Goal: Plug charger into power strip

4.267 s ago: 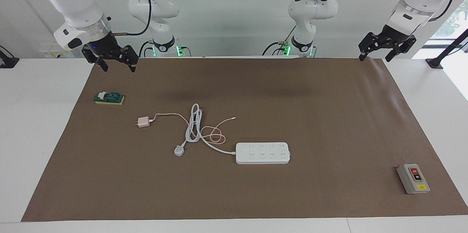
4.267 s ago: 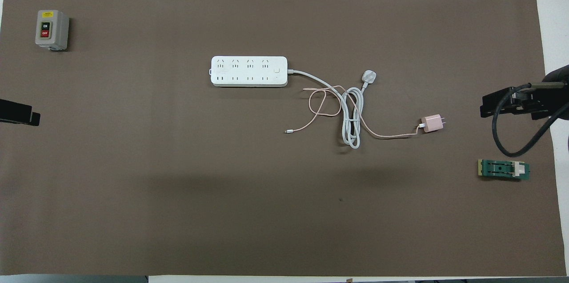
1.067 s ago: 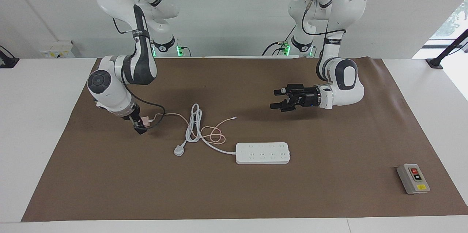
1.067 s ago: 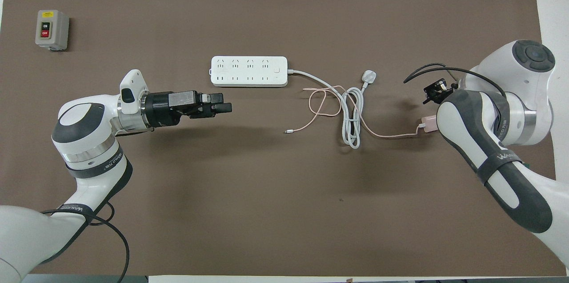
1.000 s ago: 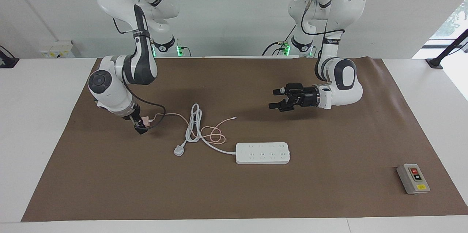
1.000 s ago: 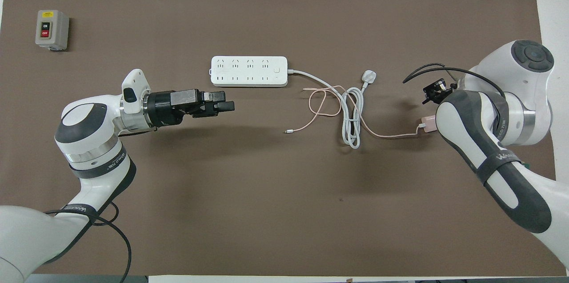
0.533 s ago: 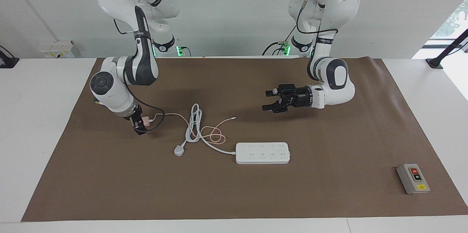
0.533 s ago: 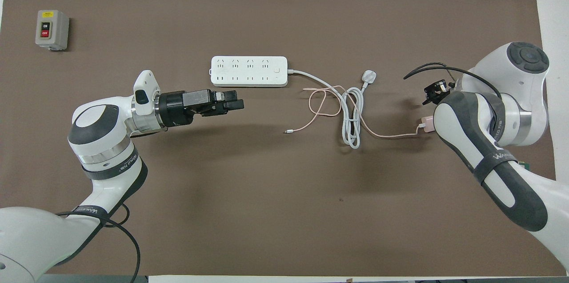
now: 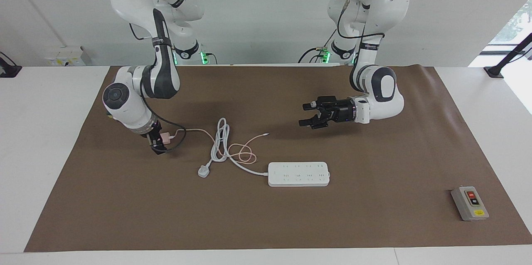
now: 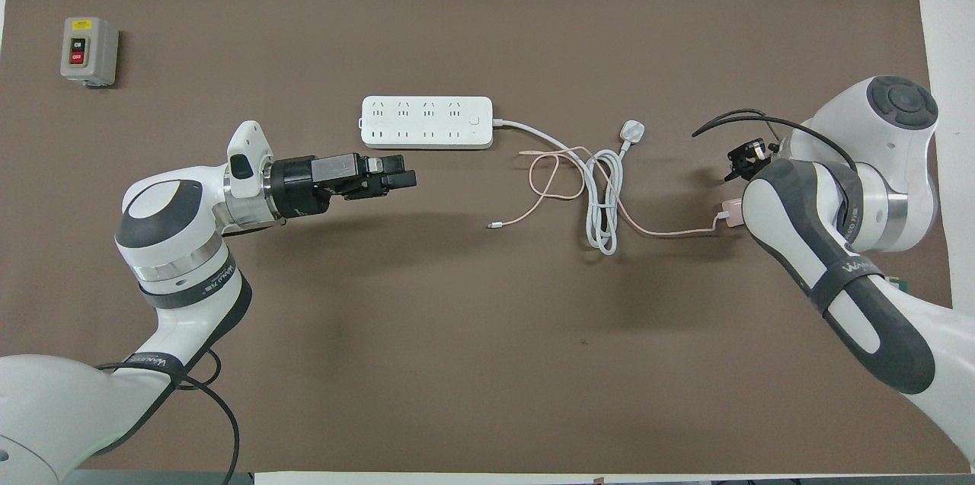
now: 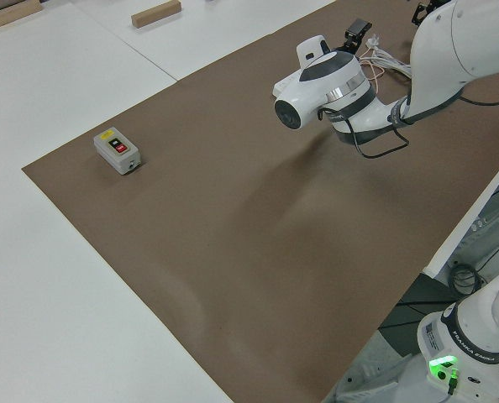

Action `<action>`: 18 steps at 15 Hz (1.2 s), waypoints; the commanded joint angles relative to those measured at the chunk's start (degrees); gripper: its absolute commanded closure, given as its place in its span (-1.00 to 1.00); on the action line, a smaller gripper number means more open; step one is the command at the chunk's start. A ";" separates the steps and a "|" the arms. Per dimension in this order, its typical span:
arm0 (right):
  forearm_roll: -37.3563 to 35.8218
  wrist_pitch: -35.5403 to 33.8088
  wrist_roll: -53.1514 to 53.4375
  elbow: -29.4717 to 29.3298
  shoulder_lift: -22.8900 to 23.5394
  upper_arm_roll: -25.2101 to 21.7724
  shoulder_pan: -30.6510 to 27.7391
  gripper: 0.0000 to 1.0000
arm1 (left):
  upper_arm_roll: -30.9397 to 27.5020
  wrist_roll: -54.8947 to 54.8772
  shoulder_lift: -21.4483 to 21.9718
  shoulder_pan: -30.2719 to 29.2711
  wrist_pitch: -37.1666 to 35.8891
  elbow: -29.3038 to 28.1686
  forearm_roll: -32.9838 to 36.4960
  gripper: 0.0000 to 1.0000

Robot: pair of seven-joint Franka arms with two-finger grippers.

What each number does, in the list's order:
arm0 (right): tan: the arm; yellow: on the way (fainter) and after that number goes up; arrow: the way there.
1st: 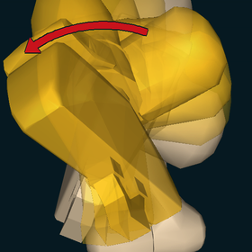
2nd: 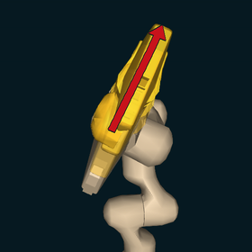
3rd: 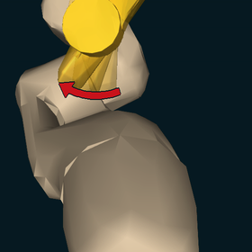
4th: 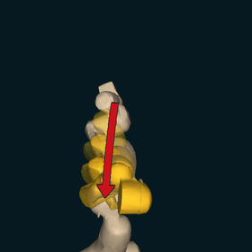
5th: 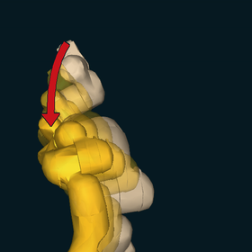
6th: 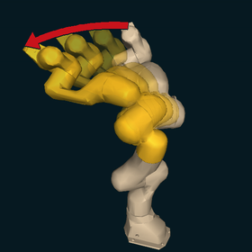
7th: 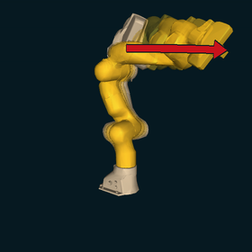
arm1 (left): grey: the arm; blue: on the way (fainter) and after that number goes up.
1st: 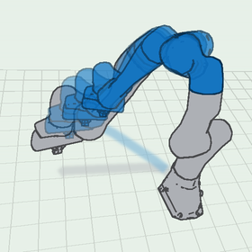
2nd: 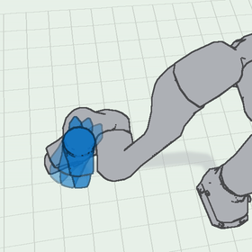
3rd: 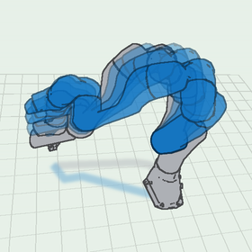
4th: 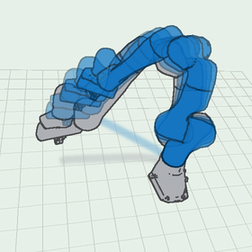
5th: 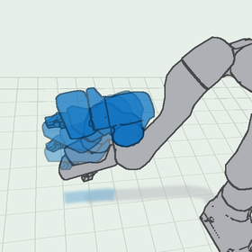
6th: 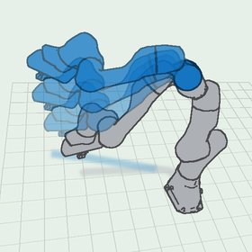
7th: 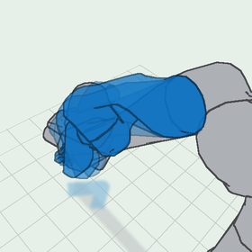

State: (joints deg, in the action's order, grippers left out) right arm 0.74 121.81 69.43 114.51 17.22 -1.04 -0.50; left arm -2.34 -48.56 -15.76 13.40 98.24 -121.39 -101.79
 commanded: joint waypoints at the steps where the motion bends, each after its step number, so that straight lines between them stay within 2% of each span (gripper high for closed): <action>1: -0.83 1.50 2.81 2.56 -0.70 0.52 -0.46 -0.97 | -0.65 -1.37 1.26 0.84 0.72 -1.66 -1.30 -1.00; 3: -0.92 1.50 2.29 2.39 -0.70 0.43 -0.55 -0.85 | -0.65 -1.37 1.17 0.75 0.90 -1.66 -1.30 -1.00; 4: -0.92 1.50 2.29 2.39 -0.70 0.51 -0.55 -0.66 | -0.65 -1.37 1.17 0.75 0.81 -1.66 -1.30 -1.00; 5: -0.92 1.50 2.20 2.47 -0.70 0.43 -0.55 -0.60 | -0.65 -1.37 1.17 0.67 0.55 -1.66 -1.30 -1.00; 8: -0.92 1.50 0.62 2.39 -0.70 0.34 -0.81 -0.60 | -0.83 -1.28 1.26 -0.12 -1.21 -1.48 -1.04 -1.00; 18: -1.01 1.15 0.09 2.48 -0.79 0.25 -1.52 -0.60 | -0.56 -1.10 0.56 0.40 0.98 1.15 -1.04 -1.00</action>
State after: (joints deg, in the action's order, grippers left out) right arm 0.57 121.94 70.35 115.79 17.22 -1.25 -1.15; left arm -2.66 -48.83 -15.68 13.21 98.09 -120.27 -101.79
